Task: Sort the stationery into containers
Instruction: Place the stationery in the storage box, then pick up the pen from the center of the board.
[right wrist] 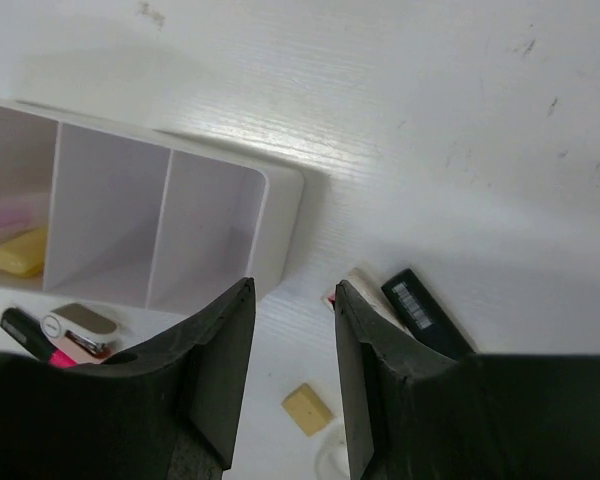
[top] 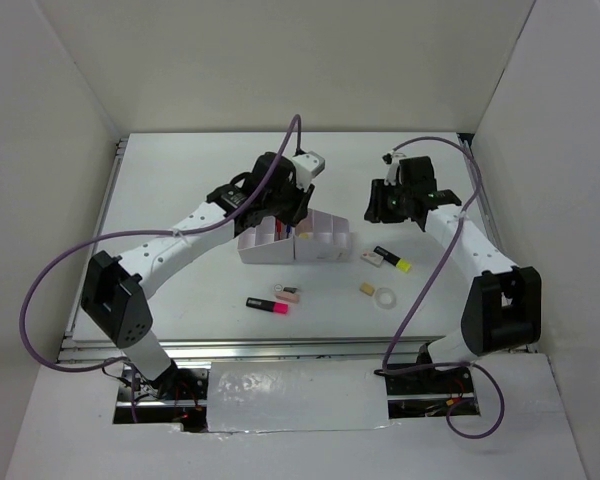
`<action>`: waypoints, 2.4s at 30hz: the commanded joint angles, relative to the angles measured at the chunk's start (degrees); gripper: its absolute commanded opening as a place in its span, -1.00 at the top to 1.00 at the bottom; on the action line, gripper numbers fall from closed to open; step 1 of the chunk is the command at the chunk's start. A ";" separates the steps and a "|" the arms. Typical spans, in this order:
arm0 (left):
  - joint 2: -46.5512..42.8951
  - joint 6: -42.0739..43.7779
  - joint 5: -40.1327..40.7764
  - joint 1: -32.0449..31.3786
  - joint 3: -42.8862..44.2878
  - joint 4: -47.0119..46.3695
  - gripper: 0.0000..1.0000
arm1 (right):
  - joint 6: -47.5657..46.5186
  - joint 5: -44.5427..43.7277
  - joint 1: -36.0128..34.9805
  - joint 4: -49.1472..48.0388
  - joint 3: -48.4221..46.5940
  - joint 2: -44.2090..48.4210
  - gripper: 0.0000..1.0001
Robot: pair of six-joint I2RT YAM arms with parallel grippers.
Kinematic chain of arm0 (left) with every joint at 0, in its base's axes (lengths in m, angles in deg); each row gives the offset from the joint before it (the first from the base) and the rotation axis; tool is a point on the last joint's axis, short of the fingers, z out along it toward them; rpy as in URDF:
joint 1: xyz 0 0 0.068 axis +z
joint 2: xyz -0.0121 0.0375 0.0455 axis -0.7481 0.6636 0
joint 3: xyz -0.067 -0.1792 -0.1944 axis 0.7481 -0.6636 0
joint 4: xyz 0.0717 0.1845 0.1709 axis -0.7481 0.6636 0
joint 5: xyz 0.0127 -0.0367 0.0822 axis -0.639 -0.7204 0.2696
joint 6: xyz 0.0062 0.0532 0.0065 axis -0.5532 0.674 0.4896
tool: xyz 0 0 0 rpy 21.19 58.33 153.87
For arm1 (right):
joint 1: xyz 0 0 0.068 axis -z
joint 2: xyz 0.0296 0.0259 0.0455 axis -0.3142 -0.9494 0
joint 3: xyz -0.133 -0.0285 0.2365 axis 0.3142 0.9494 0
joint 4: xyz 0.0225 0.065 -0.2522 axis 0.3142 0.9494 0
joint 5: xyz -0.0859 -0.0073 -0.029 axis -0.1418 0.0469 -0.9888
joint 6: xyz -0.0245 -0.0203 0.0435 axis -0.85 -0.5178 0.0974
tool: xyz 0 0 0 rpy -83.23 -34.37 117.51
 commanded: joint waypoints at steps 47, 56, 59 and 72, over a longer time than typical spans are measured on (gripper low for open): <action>-20.71 3.01 -26.73 10.87 -8.43 -0.51 -0.99 | -36.18 -12.46 2.16 8.63 6.24 -14.46 0.23; -25.10 13.54 -29.19 10.53 -12.56 -0.86 -0.84 | -30.75 -3.71 3.30 19.75 1.78 -3.77 1.00; -28.35 23.46 -31.30 8.07 -15.11 -1.82 -0.74 | -25.31 3.85 2.43 28.97 -5.24 0.12 1.00; -34.77 71.90 -15.49 -22.50 -31.45 -11.74 -0.35 | -10.79 15.05 -1.35 47.55 -19.77 0.57 1.00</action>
